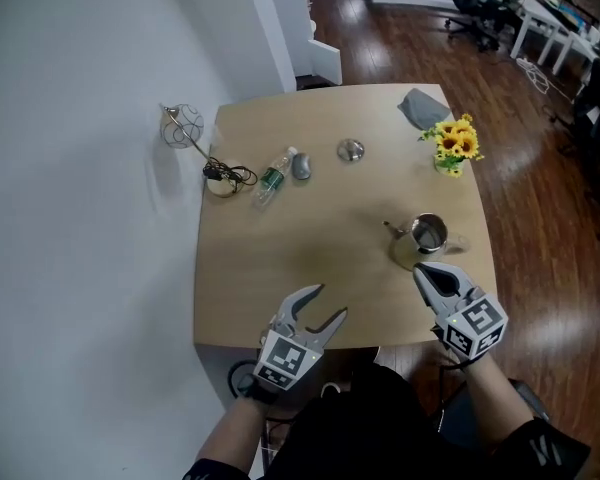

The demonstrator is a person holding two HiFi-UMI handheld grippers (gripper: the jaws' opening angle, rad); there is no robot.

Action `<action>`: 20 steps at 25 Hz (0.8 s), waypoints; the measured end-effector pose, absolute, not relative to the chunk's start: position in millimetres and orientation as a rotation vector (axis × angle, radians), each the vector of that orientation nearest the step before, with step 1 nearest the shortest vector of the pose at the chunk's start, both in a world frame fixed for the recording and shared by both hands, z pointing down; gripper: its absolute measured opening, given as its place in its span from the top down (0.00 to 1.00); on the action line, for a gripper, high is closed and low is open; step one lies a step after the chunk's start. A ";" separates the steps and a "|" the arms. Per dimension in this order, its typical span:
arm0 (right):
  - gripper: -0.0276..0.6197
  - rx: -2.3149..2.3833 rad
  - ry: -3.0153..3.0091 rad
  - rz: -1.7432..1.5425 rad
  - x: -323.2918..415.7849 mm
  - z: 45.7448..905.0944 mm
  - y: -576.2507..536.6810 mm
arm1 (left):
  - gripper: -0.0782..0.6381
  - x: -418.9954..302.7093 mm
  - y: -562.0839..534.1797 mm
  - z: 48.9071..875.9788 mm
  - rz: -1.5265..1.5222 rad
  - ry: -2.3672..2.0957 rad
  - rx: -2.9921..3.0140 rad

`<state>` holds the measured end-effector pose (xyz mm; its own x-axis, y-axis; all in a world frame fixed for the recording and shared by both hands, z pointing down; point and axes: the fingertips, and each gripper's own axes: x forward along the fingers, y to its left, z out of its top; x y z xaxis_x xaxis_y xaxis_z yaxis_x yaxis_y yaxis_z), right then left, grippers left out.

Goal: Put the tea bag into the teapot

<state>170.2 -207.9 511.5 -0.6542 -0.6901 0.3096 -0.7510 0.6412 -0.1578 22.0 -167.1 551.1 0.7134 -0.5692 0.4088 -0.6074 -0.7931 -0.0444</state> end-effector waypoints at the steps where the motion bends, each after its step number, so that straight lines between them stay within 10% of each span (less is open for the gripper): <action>1: 0.95 1.177 -2.639 0.406 164.0 511.0 -194.5 | 0.55 16.7 -155.3 550.8 0.618 -0.967 2.823; 20: 0.95 1.181 -2.689 0.496 72.4 485.7 76.4 | 0.55 -40.3 83.2 530.2 0.550 -0.840 2.908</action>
<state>72.4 76.4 485.7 -0.6744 -0.6840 0.2779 -0.7382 0.6326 -0.2342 -40.3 83.2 530.2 0.7871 -0.5041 0.3553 -0.5274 -0.8488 -0.0359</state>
